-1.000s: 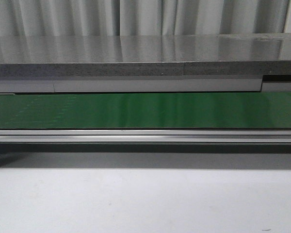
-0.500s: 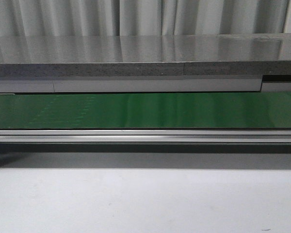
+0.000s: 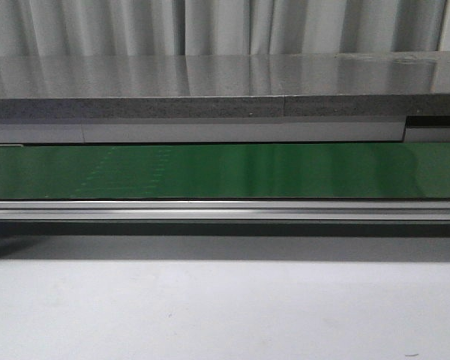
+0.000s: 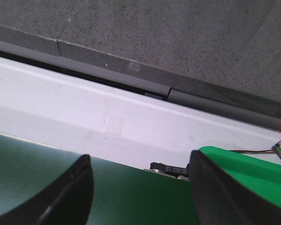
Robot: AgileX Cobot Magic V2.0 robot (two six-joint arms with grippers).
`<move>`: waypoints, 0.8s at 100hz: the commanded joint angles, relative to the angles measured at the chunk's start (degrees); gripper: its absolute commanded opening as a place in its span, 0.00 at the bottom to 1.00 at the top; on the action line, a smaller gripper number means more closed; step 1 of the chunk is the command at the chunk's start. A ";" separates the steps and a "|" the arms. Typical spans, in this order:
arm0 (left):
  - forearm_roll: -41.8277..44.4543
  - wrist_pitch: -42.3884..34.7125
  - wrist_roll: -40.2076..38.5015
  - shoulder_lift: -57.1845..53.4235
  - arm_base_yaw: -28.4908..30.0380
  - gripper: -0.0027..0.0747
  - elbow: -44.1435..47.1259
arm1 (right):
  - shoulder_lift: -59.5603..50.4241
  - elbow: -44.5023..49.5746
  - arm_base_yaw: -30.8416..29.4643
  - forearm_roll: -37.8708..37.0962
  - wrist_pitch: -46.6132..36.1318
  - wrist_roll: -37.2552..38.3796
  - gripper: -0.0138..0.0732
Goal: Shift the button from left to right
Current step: 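Lift the button off the belt and move it over the green bin, then release the button into the green bin with the right gripper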
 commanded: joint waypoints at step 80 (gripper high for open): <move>-0.20 -4.65 -0.61 0.45 -0.17 0.04 -1.72 | -46.43 38.60 0.86 3.96 -16.25 -0.53 0.64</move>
